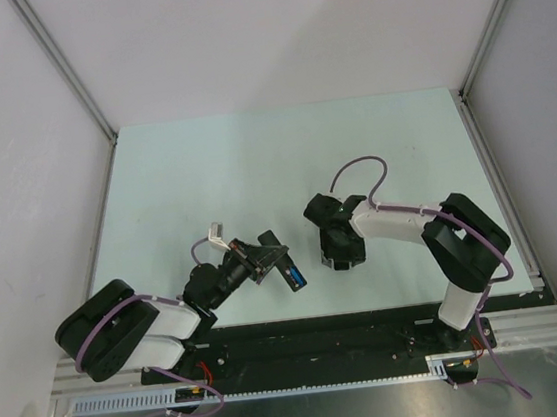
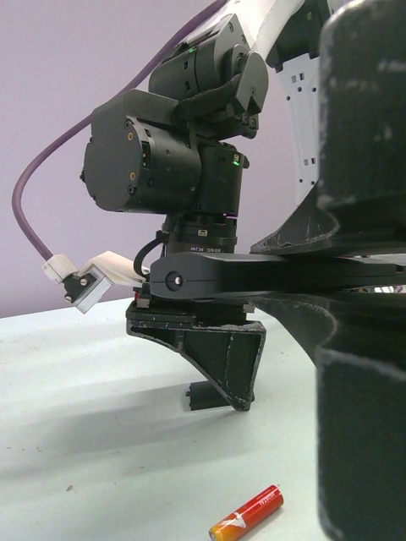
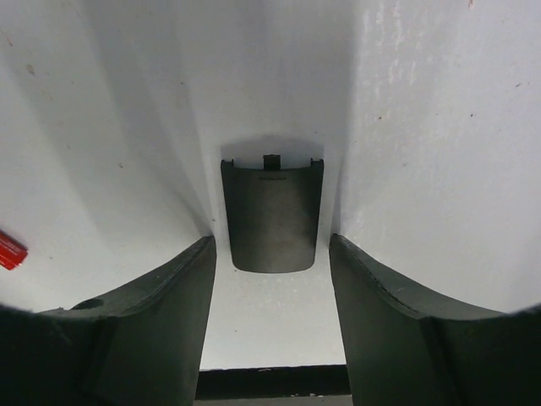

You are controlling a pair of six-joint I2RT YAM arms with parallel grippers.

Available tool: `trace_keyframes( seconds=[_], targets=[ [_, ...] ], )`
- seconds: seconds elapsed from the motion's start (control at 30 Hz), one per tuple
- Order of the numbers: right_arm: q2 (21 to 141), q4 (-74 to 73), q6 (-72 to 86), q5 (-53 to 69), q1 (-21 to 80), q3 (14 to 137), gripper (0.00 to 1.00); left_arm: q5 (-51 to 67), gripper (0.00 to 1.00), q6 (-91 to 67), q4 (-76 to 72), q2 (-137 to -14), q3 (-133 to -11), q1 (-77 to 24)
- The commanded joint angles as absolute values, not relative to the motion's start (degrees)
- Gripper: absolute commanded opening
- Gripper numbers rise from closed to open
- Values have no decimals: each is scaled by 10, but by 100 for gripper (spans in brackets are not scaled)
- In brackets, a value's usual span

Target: Load the batteries into the remote control

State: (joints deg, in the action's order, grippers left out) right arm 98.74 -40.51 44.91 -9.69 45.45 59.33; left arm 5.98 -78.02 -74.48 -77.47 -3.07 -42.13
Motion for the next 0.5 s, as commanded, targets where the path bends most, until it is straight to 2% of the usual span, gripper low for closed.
trace_keyframes(
  seconds=[0.0,0.47],
  targets=[
    [1050,-393,526,-127,469,569,59,69,0,-781,-959,-775,-24,-425],
    [1069,-395,497,-118,473,568,45,69,0,-781,-959,-767,-18,-425]
  ],
)
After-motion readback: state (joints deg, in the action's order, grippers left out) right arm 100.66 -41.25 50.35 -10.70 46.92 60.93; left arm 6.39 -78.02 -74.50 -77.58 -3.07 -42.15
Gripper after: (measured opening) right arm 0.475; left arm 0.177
